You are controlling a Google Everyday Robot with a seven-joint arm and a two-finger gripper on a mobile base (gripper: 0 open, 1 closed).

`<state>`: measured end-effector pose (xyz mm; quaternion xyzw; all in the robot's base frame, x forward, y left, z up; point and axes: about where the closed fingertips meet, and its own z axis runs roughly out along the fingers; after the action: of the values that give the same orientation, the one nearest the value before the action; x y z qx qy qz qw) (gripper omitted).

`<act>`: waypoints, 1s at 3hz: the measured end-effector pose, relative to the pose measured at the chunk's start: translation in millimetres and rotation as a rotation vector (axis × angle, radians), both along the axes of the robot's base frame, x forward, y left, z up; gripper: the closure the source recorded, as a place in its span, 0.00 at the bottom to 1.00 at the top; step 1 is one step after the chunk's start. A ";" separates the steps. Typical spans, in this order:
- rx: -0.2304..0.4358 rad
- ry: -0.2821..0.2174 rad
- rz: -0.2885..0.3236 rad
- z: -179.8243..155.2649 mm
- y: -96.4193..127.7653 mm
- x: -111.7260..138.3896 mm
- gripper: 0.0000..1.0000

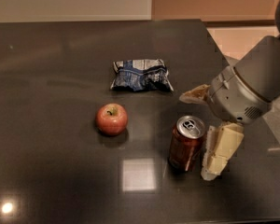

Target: Move coke can near blue chip bag

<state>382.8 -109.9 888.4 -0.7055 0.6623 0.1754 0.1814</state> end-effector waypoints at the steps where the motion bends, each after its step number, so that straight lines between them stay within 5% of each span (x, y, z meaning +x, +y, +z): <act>1: 0.027 0.033 0.010 -3.2 10.5 -2.1 0.17; 3: 0.049 0.031 -0.009 3.3 16.1 3.0 0.64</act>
Offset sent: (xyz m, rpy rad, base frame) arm -0.0023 0.0205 -0.0039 0.0657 0.0774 0.0167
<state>385.8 -93.8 891.7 -0.6951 0.6637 0.2018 0.1888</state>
